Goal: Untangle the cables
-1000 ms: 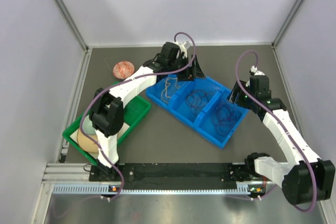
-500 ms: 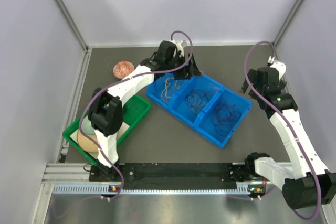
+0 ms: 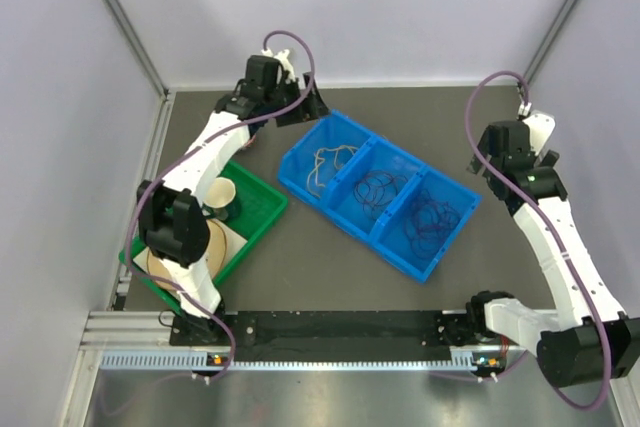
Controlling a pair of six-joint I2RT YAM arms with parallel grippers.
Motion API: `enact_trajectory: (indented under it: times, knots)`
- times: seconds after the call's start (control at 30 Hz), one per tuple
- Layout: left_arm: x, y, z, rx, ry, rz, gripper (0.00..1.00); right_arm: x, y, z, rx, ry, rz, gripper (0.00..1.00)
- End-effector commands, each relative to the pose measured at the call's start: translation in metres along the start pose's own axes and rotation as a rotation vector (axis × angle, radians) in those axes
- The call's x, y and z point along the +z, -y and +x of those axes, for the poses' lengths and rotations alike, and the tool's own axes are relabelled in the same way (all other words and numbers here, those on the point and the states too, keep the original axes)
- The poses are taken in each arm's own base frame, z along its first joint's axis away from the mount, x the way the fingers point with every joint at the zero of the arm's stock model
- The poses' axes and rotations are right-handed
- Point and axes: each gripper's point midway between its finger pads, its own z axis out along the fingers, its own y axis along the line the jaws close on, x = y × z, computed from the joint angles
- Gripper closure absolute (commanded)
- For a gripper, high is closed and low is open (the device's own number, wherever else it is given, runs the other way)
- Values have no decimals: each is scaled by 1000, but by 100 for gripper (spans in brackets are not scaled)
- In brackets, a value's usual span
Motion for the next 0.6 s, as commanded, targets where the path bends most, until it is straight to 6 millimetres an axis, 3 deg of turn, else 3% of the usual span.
enact_trajectory:
  times: [0.0, 0.13, 0.23, 0.37, 0.57]
  knots:
    - [-52, -25, -43, 126, 155, -221, 16, -8, -1, -20, 18, 47, -4, 1]
    - [-81, -74, -49, 147, 221, -483, 8, -7, 2, -16, 34, 46, 11, 1]
    - [-96, -91, -46, 138, 255, -546, 4, -5, 1, -14, 35, 39, 12, 1]
    - [-104, -97, -43, 113, 289, -550, 2, -4, 1, -11, 42, 33, 15, 1]
    - [-99, -99, -35, 88, 261, -533, 3, -3, 4, -12, 64, 42, 37, 1]
